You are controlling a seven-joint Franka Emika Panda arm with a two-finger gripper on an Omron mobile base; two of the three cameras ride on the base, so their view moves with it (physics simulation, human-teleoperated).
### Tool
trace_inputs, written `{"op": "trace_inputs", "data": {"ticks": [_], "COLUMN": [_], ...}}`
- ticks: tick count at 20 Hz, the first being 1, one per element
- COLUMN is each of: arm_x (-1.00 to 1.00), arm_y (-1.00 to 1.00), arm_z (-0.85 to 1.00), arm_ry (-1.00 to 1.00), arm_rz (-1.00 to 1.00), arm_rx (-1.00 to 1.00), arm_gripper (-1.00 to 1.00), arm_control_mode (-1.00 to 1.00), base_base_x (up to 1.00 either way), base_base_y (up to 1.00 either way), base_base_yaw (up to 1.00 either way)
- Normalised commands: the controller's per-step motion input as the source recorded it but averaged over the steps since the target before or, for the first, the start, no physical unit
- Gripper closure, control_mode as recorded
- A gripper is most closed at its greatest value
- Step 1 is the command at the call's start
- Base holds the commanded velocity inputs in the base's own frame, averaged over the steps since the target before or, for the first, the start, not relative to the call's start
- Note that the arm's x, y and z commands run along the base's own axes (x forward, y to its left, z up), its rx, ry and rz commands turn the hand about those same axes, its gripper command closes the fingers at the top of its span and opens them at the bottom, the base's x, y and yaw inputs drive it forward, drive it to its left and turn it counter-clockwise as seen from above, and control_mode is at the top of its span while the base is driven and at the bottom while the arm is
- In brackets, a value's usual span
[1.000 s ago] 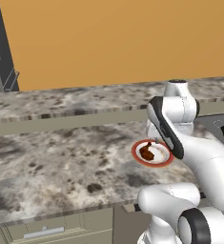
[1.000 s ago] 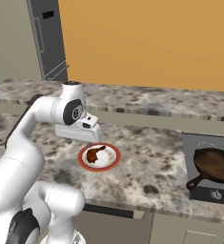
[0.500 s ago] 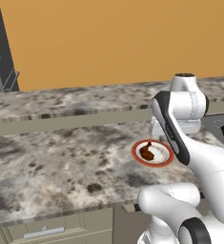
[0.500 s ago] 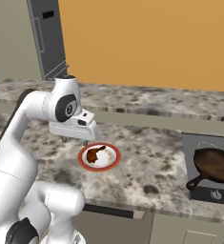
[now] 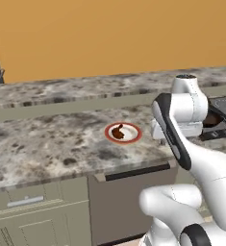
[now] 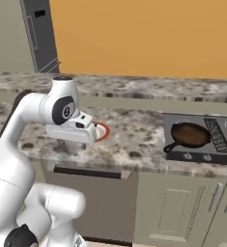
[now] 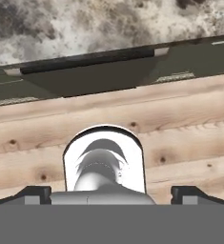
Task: Place the chicken drumstick on the plate and place the potato on the same plate.
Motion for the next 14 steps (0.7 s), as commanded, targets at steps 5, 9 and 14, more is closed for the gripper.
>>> {"op": "trace_inputs", "data": {"ticks": [5, 9, 14], "arm_x": [0.0, 0.0, 0.0], "arm_y": [0.0, 0.0, 0.0], "arm_z": [0.0, 0.0, 0.0], "arm_ry": [0.0, 0.0, 0.0], "arm_rz": [0.0, 0.0, 0.0], "arm_rx": [0.0, 0.0, 0.0], "arm_gripper": [-1.0, -1.0, -1.0], "arm_control_mode": [1.0, 1.0, 1.0], "base_base_x": [-0.63, -0.46, -0.24], "base_base_y": [-0.45, -0.37, -0.47], "base_base_yaw": [-0.6, -0.63, -0.59]}}
